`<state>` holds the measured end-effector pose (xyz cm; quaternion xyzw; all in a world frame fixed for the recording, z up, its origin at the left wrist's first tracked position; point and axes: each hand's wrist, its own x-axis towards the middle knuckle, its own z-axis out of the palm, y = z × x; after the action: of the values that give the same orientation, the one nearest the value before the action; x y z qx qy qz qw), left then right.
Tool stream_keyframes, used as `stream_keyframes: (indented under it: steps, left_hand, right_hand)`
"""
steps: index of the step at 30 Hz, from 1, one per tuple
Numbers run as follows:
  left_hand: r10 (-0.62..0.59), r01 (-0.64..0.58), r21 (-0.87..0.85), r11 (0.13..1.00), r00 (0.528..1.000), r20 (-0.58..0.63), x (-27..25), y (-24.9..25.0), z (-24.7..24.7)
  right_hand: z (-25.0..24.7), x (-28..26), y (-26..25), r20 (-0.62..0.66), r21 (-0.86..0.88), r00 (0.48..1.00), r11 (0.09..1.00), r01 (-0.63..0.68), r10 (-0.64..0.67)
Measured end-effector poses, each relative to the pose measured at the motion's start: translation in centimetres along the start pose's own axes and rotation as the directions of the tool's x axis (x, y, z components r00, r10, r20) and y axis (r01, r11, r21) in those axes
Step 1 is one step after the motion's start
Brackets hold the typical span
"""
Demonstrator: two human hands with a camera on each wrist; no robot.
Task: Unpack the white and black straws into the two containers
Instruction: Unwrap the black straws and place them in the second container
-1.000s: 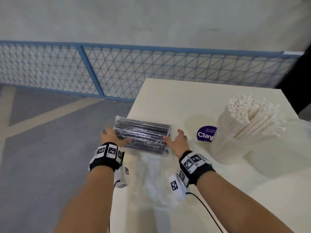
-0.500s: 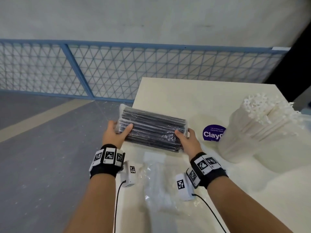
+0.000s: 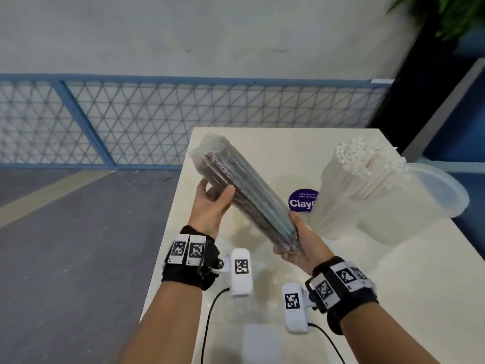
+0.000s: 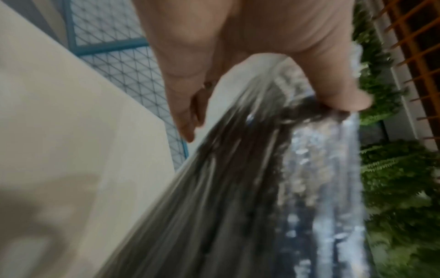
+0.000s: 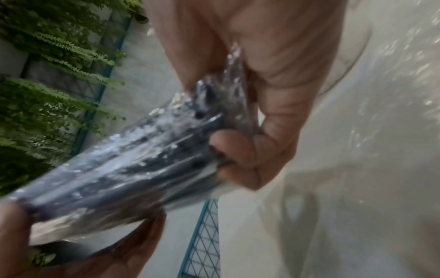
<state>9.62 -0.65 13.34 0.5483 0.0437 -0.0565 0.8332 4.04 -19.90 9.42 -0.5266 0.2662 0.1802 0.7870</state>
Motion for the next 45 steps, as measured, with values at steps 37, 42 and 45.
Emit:
stream_keyframes:
  steps: [37,42,45]
  left_hand:
    - [0.114,-0.308,0.872,0.38,0.951,0.286,-9.8,-6.5,18.7]
    - [0.085,-0.314,0.891,0.329,0.949,0.303,-9.4,-6.0,18.2]
    - [0.063,-0.332,0.88,0.341,0.942,0.33,-9.4,-6.2,17.8]
  right_hand:
    - [-19.0,-10.8,-5.6,0.254,-0.559,0.209,0.033,0.828,-0.944]
    - [-17.8,-11.6,-6.2,0.119,-0.476,0.387,0.289,0.831,-0.915]
    - [-17.2,-11.9,-7.2,0.019,-0.402,0.434,0.391,0.828,-0.901]
